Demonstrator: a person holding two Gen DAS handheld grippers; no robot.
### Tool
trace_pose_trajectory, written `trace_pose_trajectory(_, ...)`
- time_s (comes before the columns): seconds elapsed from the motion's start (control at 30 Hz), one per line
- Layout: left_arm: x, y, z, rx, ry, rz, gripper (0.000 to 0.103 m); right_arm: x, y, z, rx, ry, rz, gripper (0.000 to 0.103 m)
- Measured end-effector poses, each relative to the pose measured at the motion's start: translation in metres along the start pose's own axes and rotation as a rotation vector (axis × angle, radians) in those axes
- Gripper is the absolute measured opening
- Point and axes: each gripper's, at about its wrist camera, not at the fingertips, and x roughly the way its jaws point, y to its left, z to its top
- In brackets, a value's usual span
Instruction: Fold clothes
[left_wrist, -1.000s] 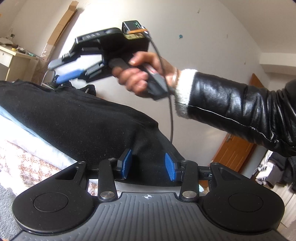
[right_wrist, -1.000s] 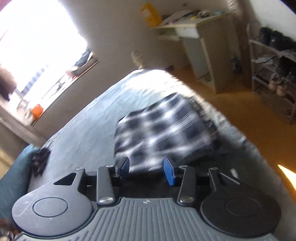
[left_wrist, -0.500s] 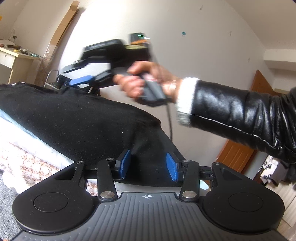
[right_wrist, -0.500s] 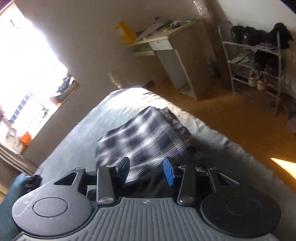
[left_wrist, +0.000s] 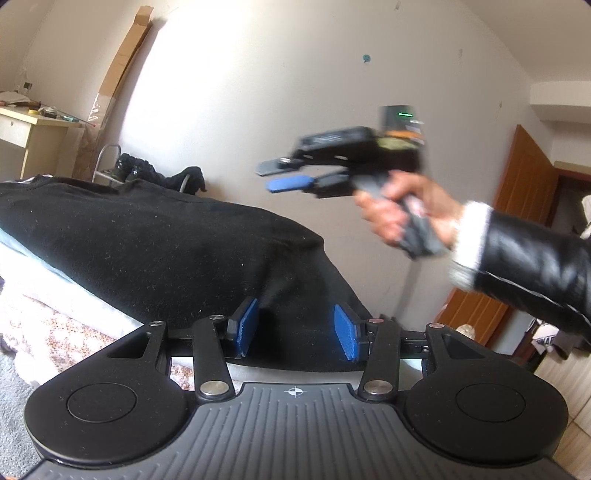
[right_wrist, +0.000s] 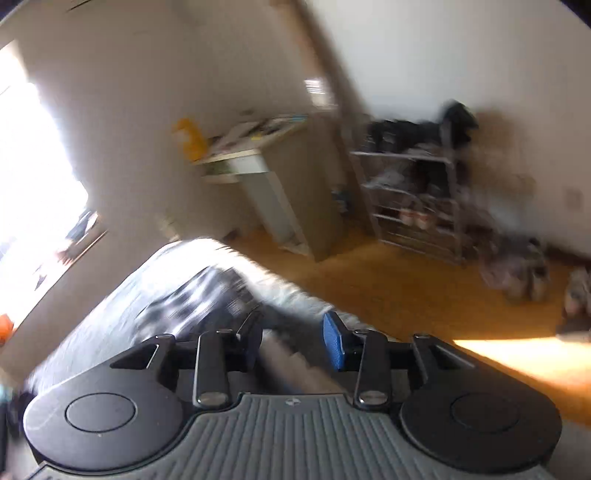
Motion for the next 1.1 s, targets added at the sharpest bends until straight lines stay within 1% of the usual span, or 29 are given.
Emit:
trace_pose_trajectory(0.07, -0.001, -0.001, 0.000, 0.013, 0.007, 0.005, 0.046, -0.015, 0.020, -0.022, -0.114, 0.009, 0.070, 0.040)
trace_pose_trajectory(0.1, -0.001, -0.002, 0.000, 0.021, 0.011, 0.007, 0.046, -0.018, 0.027, -0.034, -0.150, 0.018, 0.095, 0.038)
trace_pose_trajectory(0.13, -0.002, -0.003, 0.000, 0.031, 0.016, 0.010, 0.046, -0.020, 0.031, -0.044, -0.171, 0.029, 0.094, 0.039)
trace_pose_trajectory(0.23, -0.002, -0.006, 0.001, 0.060, 0.030, 0.021, 0.046, -0.023, 0.020, -0.070, -0.142, 0.066, -0.052, 0.037)
trace_pose_trajectory(0.27, -0.003, -0.007, 0.002, 0.070, 0.035, 0.025, 0.046, -0.027, 0.011, -0.075, -0.098, 0.051, -0.111, 0.036)
trace_pose_trajectory(0.3, -0.003, -0.009, 0.003, 0.079, 0.038, 0.032, 0.046, -0.034, 0.002, -0.077, -0.034, 0.018, -0.141, 0.031)
trace_pose_trajectory(0.33, -0.003, -0.010, 0.005, 0.085, 0.042, 0.042, 0.048, -0.042, -0.006, -0.080, 0.029, -0.016, -0.170, 0.032)
trace_pose_trajectory(0.37, -0.003, -0.010, 0.007, 0.089, 0.047, 0.050, 0.049, -0.050, -0.009, -0.082, 0.065, -0.049, -0.192, 0.033)
trace_pose_trajectory(0.4, -0.003, -0.010, 0.009, 0.090, 0.051, 0.056, 0.049, -0.057, -0.005, -0.083, 0.053, -0.080, -0.201, 0.033)
trace_pose_trajectory(0.43, -0.004, -0.011, 0.011, 0.093, 0.055, 0.062, 0.050, -0.064, 0.000, -0.084, 0.038, -0.107, -0.198, 0.033)
trace_pose_trajectory(0.5, -0.011, -0.013, 0.015, 0.099, 0.046, 0.072, 0.050, -0.072, 0.021, -0.086, -0.010, -0.137, -0.142, 0.033)
trace_pose_trajectory(0.57, -0.021, -0.013, 0.021, 0.097, 0.025, 0.081, 0.050, -0.073, 0.045, -0.086, -0.084, -0.165, -0.092, 0.033)
trace_pose_trajectory(0.6, -0.026, -0.011, 0.027, 0.077, 0.003, 0.085, 0.050, -0.071, 0.056, -0.086, -0.125, -0.175, -0.068, 0.033)
trace_pose_trajectory(0.67, -0.035, -0.001, 0.039, 0.022, -0.038, 0.107, 0.051, -0.059, 0.075, -0.086, -0.177, -0.163, -0.028, 0.033)
trace_pose_trajectory(0.73, -0.030, 0.008, 0.048, 0.022, -0.034, 0.178, 0.052, -0.043, 0.093, -0.087, -0.223, -0.135, 0.002, 0.033)
trace_pose_trajectory(0.77, -0.026, 0.014, 0.052, 0.029, -0.027, 0.219, 0.052, -0.034, 0.101, -0.089, -0.259, -0.113, 0.001, 0.033)
trace_pose_trajectory(0.87, -0.004, 0.037, 0.054, 0.078, 0.043, 0.386, 0.052, -0.026, 0.127, -0.118, -0.382, -0.053, -0.004, 0.033)
trace_pose_trajectory(0.9, 0.001, 0.047, 0.054, 0.076, 0.058, 0.426, 0.052, -0.027, 0.136, -0.129, -0.426, -0.040, -0.010, 0.034)
trace_pose_trajectory(0.93, 0.003, 0.058, 0.054, 0.056, 0.061, 0.447, 0.052, -0.034, 0.141, -0.141, -0.462, -0.043, -0.019, 0.034)
trace_pose_trajectory(1.0, -0.002, 0.074, 0.060, 0.003, 0.047, 0.459, 0.052, -0.054, 0.146, -0.163, -0.488, -0.058, -0.024, 0.034)
trace_pose_trajectory(1.03, -0.005, 0.081, 0.063, -0.025, 0.036, 0.461, 0.052, -0.064, 0.149, -0.174, -0.488, -0.065, -0.024, 0.034)
trace_pose_trajectory(1.1, -0.010, 0.094, 0.071, -0.079, 0.020, 0.465, 0.052, -0.087, 0.150, -0.192, -0.436, -0.053, -0.002, 0.034)
